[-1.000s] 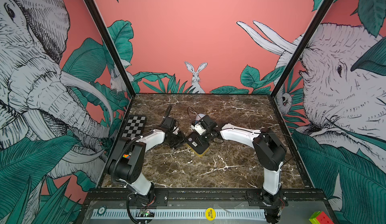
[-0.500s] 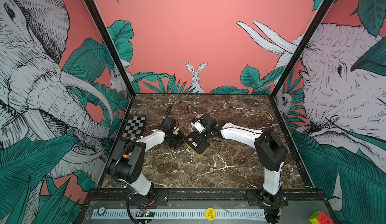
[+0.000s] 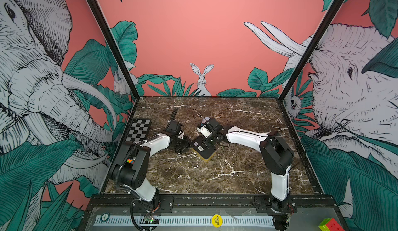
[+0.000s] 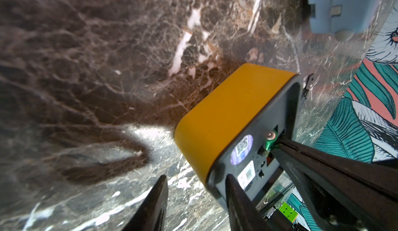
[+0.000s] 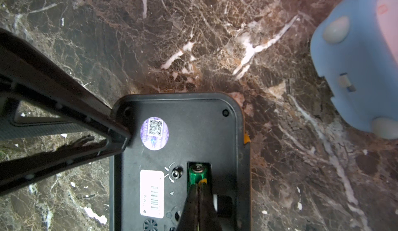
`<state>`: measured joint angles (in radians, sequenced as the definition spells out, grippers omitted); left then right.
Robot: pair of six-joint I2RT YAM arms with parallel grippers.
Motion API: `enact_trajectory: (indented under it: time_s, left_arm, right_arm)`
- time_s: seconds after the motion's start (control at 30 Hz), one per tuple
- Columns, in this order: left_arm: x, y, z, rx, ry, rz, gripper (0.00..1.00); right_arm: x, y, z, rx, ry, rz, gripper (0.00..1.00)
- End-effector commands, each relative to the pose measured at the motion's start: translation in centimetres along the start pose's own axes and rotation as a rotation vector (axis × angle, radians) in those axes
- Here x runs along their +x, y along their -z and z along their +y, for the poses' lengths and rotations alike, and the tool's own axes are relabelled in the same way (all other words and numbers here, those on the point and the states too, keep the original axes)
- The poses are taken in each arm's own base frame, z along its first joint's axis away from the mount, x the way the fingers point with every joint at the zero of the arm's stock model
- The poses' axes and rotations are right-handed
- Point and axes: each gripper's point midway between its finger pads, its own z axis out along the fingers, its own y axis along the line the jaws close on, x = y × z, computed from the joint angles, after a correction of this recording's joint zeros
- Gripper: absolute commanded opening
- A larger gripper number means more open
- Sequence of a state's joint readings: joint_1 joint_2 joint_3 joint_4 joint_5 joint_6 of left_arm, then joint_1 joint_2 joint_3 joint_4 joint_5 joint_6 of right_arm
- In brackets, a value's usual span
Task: Insert the battery into the alarm
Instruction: Install the battery in the alarm.
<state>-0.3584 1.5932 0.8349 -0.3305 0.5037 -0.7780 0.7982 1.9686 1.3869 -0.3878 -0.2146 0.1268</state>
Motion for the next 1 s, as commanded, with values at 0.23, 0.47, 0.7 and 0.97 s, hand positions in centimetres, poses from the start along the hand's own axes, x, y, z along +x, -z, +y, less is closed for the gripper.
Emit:
enact_trajectory:
  time_s: [0.23, 0.47, 0.7, 0.97]
  left_arm:
    - [-0.1, -0.1, 0.1, -0.019, -0.004, 0.005, 0.52]
    - [-0.5, -0.2, -0.4, -0.019, -0.012, 0.006, 0.54]
    - [-0.7, -0.3, -1.3, -0.013, -0.036, 0.009, 0.55]
    - [-0.3, -0.5, -2.0, -0.004, -0.054, 0.030, 0.55]
  right_arm:
    - [7.6, -2.5, -1.1, 0.036, -0.062, 0.250, 0.00]
    - [8.0, -2.7, -1.4, 0.049, -0.076, 0.277, 0.00]
    - [4.6, -0.7, -0.2, 0.008, -0.070, 0.159, 0.02]
    - [-0.9, 4.2, -0.4, 0.017, -0.067, -0.052, 0.31]
